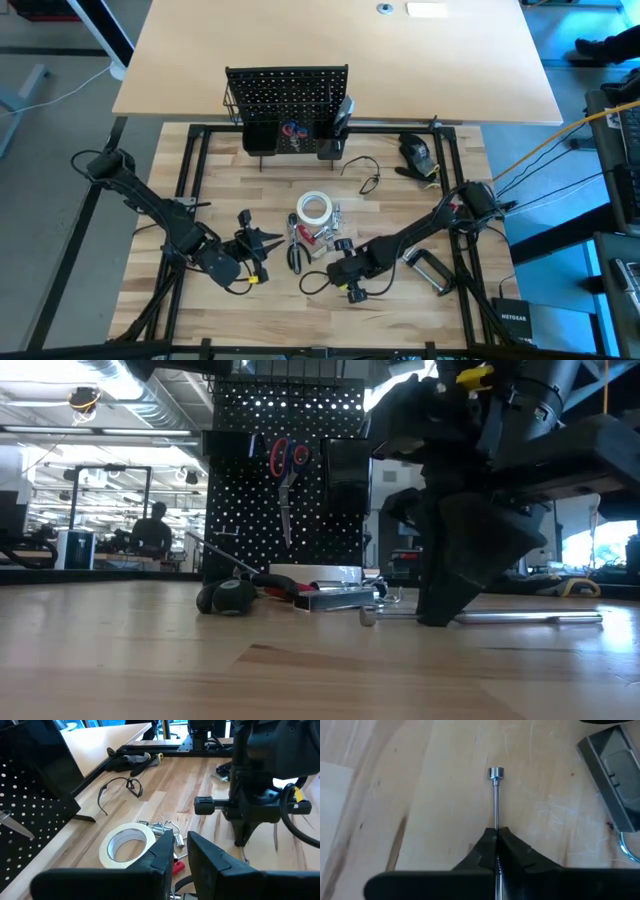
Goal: Hang tools onto peg board
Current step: Put the silver magnetic telescoping into the right black bin on the peg board
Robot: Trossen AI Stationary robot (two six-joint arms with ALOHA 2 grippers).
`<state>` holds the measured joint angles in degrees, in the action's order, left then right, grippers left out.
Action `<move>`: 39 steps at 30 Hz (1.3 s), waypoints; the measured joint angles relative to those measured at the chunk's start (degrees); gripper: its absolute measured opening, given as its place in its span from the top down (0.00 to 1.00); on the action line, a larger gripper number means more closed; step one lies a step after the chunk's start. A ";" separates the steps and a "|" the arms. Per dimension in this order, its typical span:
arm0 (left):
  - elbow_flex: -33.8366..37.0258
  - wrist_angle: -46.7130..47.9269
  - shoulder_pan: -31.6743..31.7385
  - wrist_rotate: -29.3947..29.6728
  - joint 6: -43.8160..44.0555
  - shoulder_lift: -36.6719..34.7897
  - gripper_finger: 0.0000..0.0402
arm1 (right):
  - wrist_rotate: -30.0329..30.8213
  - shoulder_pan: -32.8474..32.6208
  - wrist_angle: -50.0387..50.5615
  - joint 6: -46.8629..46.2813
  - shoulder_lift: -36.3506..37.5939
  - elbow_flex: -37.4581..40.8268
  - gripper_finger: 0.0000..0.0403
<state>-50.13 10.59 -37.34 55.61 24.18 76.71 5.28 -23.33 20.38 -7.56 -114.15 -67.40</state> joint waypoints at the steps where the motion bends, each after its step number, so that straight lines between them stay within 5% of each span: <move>1: 0.00 0.02 0.00 0.00 -0.02 0.02 0.89 | 0.31 -0.01 0.05 0.02 0.00 0.01 0.97; 11: 0.00 -0.02 0.00 0.02 -0.11 0.00 0.89 | 2.60 -0.72 0.90 -0.75 2.85 0.34 0.99; 39: 0.00 -0.14 0.00 0.02 0.52 0.00 0.89 | 11.66 -1.40 3.98 -4.82 25.22 0.22 0.99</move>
<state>-50.13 10.45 -37.34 55.64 24.70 76.71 16.94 -24.73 24.36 -12.39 -88.93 -67.18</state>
